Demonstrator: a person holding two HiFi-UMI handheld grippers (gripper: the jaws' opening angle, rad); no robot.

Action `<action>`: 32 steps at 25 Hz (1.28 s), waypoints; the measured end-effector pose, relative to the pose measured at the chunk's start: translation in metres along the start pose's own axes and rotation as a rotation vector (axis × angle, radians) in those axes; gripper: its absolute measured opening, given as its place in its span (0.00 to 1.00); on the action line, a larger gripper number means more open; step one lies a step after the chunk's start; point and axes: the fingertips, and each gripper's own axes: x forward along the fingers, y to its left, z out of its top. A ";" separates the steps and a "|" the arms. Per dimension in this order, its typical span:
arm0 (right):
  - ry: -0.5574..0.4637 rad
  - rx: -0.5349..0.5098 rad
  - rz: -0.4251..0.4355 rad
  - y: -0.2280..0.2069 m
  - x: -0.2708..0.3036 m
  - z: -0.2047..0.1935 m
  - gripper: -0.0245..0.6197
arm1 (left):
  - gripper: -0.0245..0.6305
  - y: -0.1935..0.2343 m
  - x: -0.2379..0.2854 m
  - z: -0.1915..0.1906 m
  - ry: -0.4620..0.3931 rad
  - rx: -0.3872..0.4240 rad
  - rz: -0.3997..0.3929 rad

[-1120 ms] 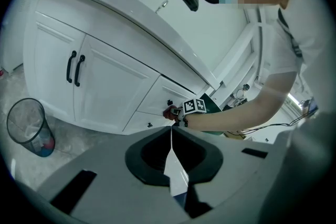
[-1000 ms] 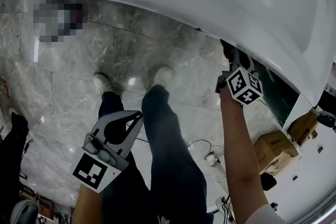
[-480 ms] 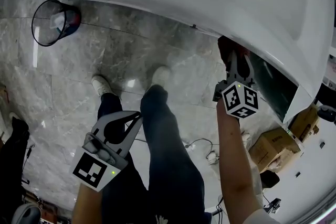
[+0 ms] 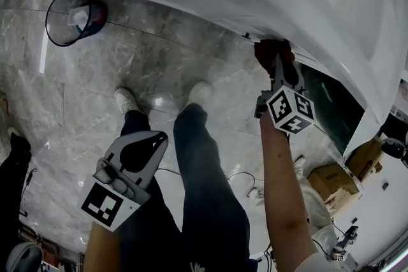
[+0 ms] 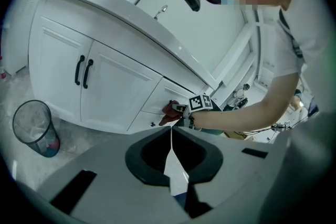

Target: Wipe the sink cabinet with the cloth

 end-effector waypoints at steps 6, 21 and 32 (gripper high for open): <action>-0.042 0.014 -0.015 0.005 -0.010 0.024 0.12 | 0.06 0.004 -0.011 -0.004 -0.011 0.009 0.005; -0.234 -0.104 0.090 0.049 -0.058 0.088 0.12 | 0.06 -0.004 -0.014 0.030 -0.015 0.112 -0.047; -0.249 -0.014 0.232 0.111 -0.128 0.096 0.12 | 0.06 -0.011 -0.040 0.080 -0.078 0.182 -0.028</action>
